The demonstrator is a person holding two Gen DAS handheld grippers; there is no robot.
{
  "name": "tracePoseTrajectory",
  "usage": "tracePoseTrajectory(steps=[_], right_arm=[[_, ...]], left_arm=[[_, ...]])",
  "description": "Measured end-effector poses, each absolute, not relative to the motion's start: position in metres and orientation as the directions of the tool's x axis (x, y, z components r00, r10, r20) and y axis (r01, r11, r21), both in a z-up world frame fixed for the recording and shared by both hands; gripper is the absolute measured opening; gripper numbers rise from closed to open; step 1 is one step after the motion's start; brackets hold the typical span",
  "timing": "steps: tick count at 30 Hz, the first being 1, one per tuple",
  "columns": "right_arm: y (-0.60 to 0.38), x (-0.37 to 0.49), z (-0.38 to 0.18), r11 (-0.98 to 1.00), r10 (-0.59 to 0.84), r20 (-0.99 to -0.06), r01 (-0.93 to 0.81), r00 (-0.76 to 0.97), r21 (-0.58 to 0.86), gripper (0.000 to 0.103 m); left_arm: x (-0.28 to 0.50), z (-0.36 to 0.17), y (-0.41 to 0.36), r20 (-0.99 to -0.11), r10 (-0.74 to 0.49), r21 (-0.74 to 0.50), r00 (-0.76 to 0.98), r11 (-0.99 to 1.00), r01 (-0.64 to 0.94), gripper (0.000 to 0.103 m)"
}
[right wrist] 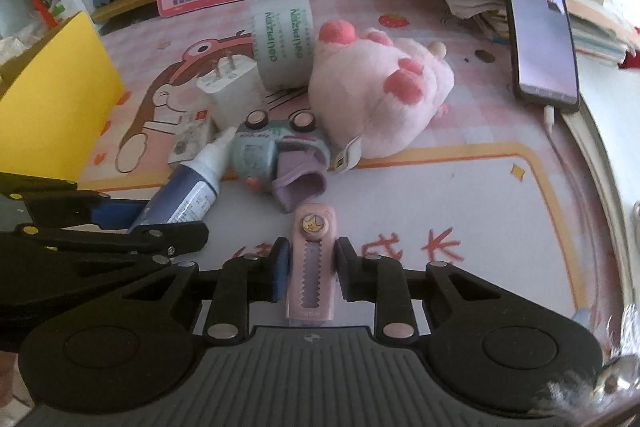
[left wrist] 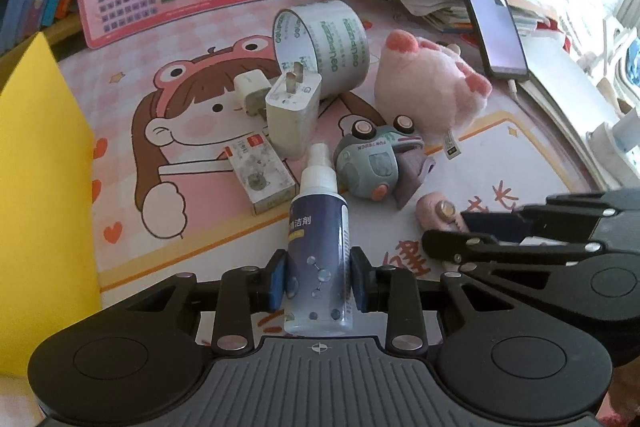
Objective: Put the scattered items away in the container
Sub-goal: 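Close the right gripper on the pink tool while the left gripper grasps the navy spray bottle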
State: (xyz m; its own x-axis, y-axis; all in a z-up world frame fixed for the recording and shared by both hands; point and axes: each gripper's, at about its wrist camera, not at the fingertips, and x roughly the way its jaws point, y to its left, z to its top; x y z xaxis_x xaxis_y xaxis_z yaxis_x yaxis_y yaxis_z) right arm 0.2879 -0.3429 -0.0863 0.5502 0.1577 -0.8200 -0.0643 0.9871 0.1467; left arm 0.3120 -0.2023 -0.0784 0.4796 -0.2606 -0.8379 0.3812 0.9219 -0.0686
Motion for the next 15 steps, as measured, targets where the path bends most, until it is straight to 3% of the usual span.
tracePoseTrajectory(steps=[15], right_arm=[[-0.314, 0.252, -0.064, 0.981, 0.195, -0.791, -0.117, 0.58, 0.157, 0.023]], left_arm=[[0.261, -0.055, -0.169, -0.799, -0.317, -0.137, 0.511, 0.923, 0.359, 0.031]])
